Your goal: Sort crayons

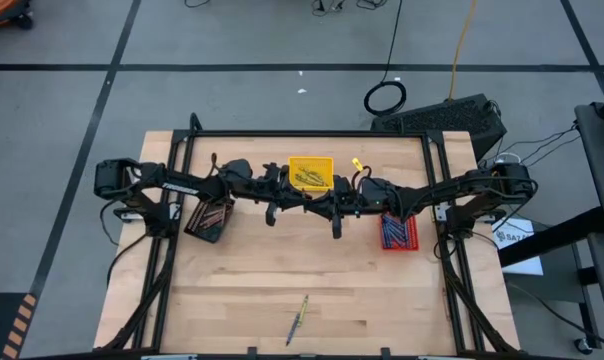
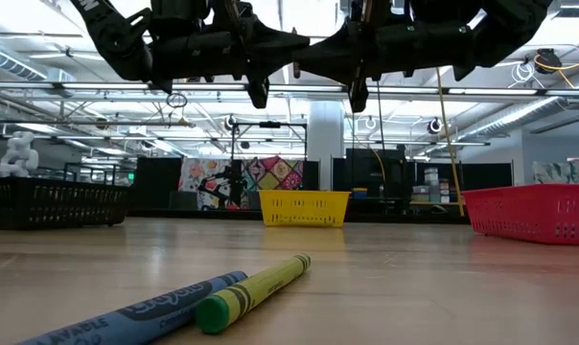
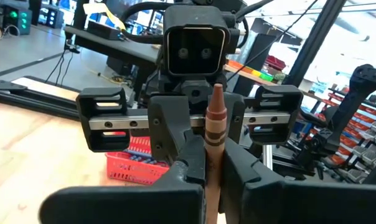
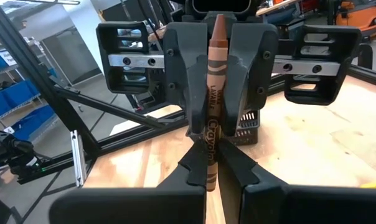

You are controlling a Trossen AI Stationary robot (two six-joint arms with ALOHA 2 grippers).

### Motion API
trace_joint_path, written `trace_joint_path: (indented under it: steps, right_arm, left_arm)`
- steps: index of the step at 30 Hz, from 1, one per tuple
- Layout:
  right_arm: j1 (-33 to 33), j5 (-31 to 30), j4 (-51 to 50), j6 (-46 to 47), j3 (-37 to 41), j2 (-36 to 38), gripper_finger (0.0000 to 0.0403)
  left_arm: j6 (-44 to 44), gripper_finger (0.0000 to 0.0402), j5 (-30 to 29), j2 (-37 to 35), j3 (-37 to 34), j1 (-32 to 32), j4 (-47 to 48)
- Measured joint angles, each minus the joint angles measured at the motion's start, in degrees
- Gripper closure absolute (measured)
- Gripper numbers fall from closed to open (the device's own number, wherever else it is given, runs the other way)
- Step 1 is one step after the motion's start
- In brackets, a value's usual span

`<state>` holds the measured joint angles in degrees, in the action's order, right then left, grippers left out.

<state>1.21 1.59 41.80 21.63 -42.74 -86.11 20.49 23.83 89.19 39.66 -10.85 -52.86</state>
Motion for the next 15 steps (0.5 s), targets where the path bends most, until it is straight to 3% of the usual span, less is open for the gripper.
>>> trace_joint_path:
  steps: [15]
  right_arm:
    - [0.0,0.0,0.0,0.0,0.0,0.0,0.0394]
  left_arm:
    - [0.0,0.0391,0.1,0.0,0.0,0.0,-0.1]
